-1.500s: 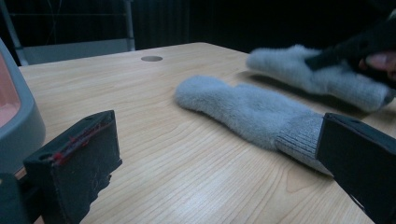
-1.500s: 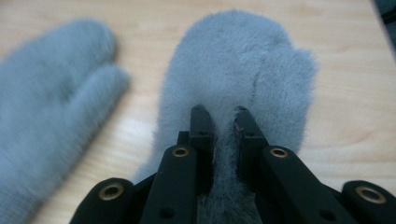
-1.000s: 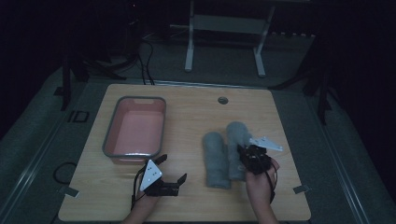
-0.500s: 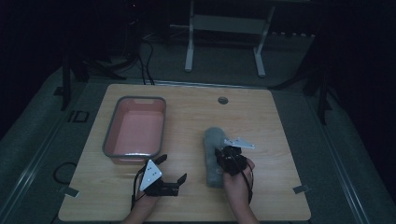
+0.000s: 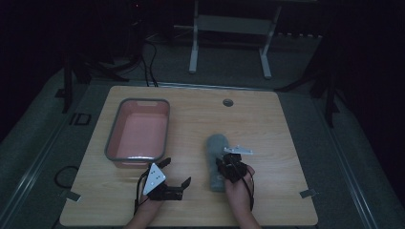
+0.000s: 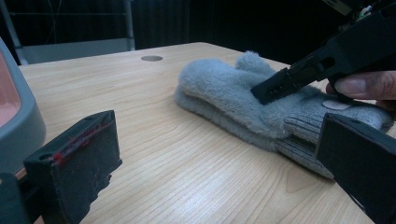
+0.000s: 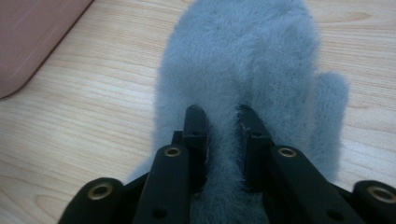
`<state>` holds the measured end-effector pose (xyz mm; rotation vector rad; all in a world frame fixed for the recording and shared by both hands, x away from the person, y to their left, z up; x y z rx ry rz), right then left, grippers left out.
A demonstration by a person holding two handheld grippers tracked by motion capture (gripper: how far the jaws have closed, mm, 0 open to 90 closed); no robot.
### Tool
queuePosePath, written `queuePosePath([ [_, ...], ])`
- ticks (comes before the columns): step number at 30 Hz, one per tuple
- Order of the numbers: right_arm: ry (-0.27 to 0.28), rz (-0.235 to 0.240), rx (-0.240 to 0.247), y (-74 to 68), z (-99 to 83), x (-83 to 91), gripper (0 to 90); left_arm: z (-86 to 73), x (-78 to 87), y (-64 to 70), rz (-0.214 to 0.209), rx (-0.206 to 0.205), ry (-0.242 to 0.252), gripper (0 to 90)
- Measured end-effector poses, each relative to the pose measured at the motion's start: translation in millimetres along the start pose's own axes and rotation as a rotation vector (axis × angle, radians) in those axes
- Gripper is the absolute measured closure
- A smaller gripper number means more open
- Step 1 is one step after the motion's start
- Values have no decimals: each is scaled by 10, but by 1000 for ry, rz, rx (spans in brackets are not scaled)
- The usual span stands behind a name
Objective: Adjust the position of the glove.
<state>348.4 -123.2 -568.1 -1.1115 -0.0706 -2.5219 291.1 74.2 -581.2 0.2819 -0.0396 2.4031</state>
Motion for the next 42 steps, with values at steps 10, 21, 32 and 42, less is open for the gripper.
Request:
queuePosePath([
  [10,103,91,82,116,187,383,436,-22,-58,28,12,-21,-89,3],
  [21,25,198,119,478,152,450,116,68,-129,77,-43,129,-267,4],
  [32,23,268,-13,635,22,298,508,386,-609,139,-126,111,-343,132],
  [42,-56,234,3,690,-119,34,465,337,-1076,164,-155,181,-467,214],
])
Point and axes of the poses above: each handheld gripper's, and its own axes: x roughly backward along the jaws, z roughly out of its top, y roughly to its right, the point moved 6 cm from there along -x, roughly forward along the jaws, and after that the axes turned 2 degrees about -y, right-handed, at the moved point
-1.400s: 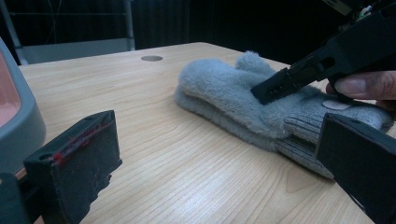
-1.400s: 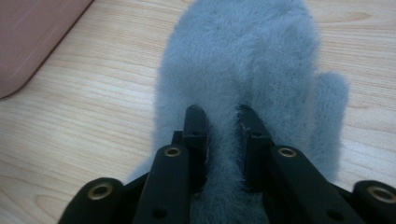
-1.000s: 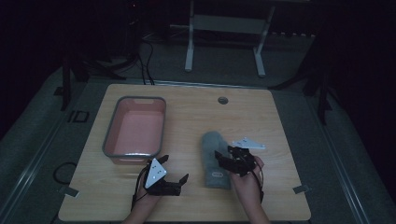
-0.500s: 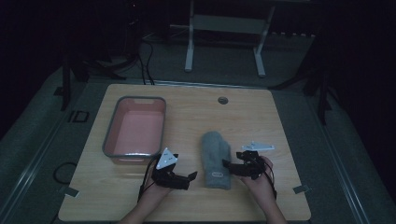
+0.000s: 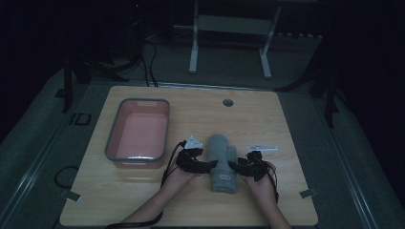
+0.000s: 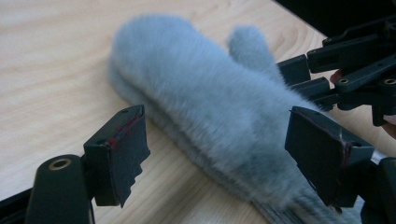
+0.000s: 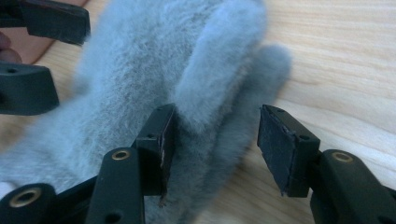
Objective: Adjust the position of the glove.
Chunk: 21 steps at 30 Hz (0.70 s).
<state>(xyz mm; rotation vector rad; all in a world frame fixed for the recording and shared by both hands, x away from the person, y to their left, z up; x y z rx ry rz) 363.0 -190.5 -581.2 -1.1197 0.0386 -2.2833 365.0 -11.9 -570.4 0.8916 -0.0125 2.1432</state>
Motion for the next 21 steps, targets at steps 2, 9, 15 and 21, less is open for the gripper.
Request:
queuePosePath([
  [2,-15,14,-8,49,-25,-29,477,-10,-62,-21,8,8,-26,214],
  [9,-61,73,1,83,-39,-98,541,-58,-227,-103,0,44,-90,215],
  [15,-78,95,63,51,-35,-115,679,-65,-330,-114,-26,69,-118,255],
  [21,-94,91,92,37,-19,-115,743,-63,-398,-49,-106,76,-113,523],
])
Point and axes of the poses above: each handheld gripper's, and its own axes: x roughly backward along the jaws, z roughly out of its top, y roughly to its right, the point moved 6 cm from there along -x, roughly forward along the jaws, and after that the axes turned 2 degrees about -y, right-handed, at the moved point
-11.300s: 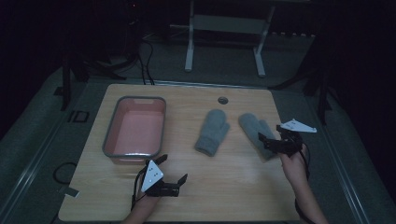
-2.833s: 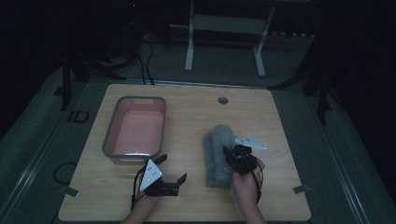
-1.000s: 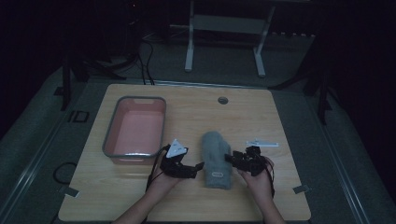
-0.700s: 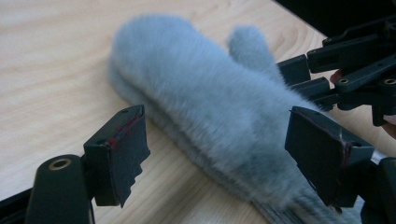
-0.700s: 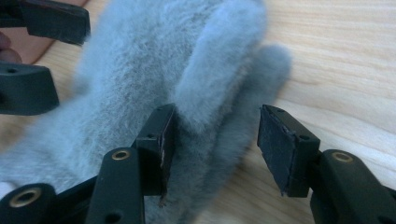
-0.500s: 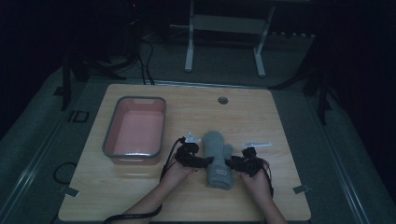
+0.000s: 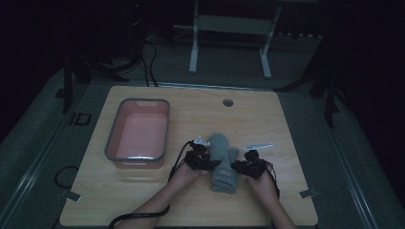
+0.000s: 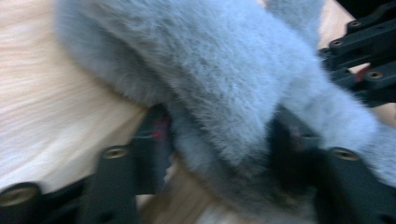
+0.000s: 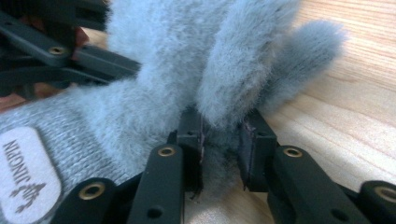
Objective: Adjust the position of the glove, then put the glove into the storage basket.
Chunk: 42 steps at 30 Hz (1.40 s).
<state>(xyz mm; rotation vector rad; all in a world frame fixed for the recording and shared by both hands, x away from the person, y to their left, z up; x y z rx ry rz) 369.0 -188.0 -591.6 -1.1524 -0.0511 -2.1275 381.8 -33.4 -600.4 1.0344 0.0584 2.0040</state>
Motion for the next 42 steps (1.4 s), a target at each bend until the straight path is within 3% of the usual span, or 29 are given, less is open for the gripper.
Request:
queuePosePath([
  [2,1,-4,-4,-6,-1,1,751,2,-7,6,-11,4,-1,563],
  [4,13,-14,4,-22,-1,7,774,18,-3,33,-24,-15,1,704],
  [9,38,11,-29,-40,11,59,800,56,35,72,-22,-41,17,784],
  [18,115,78,-49,-140,189,311,813,308,320,178,-28,-88,75,801],
  [27,185,101,-5,-328,526,550,815,555,709,219,-5,-125,121,802],
  [42,191,149,13,-542,885,485,815,653,1046,22,23,-108,137,803],
])
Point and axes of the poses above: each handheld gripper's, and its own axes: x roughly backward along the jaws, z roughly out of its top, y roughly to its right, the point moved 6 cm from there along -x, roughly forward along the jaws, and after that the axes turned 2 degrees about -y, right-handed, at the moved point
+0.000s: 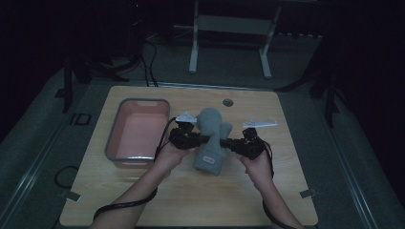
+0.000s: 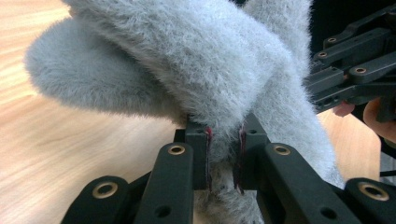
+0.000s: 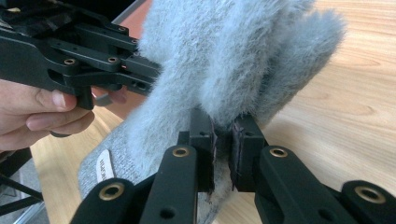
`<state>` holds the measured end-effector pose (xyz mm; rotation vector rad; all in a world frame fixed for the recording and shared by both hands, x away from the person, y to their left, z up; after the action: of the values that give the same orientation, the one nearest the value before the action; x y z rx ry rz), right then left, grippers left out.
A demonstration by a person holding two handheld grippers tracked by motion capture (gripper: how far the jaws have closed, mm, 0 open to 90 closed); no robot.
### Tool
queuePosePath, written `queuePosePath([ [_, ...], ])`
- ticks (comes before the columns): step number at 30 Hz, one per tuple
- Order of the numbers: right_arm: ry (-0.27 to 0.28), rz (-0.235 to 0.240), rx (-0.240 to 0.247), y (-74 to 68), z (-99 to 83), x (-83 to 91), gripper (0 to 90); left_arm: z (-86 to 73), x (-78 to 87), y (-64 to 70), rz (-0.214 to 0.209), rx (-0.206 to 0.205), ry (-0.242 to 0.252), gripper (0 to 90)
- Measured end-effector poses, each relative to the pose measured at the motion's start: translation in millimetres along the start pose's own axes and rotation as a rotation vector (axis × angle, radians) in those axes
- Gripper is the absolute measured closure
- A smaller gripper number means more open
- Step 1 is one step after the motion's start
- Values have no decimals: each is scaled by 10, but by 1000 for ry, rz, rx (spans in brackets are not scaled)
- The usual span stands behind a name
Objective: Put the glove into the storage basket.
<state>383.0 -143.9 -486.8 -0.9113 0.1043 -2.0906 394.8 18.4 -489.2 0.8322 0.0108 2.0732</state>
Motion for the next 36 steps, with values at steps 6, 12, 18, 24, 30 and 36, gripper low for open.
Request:
queuePosePath([
  [6,13,14,23,-127,216,-71,815,133,231,-104,35,-20,13,803],
  [12,32,35,50,-332,554,-184,816,305,562,-259,84,-37,20,803],
  [18,43,66,84,-563,880,-354,816,386,933,-460,134,-28,51,803],
  [24,33,86,119,-779,1111,-604,816,374,1223,-698,201,-7,45,803],
  [30,21,108,127,-936,1266,-874,817,311,1420,-935,244,30,47,804],
  [36,-8,144,122,-1085,1312,-1298,817,86,1572,-1215,295,88,35,804],
])
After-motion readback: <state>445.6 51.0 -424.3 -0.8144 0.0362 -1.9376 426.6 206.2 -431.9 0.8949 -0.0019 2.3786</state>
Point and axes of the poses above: each handheld gripper's, and its own axes: x roughly backward along the jaws, z roughly out of its top, y roughly to its right, the point moved 6 cm from there along -x, roughly forward along the jaws, and after that the axes turned 2 degrees about -y, right-handed, at the moved point
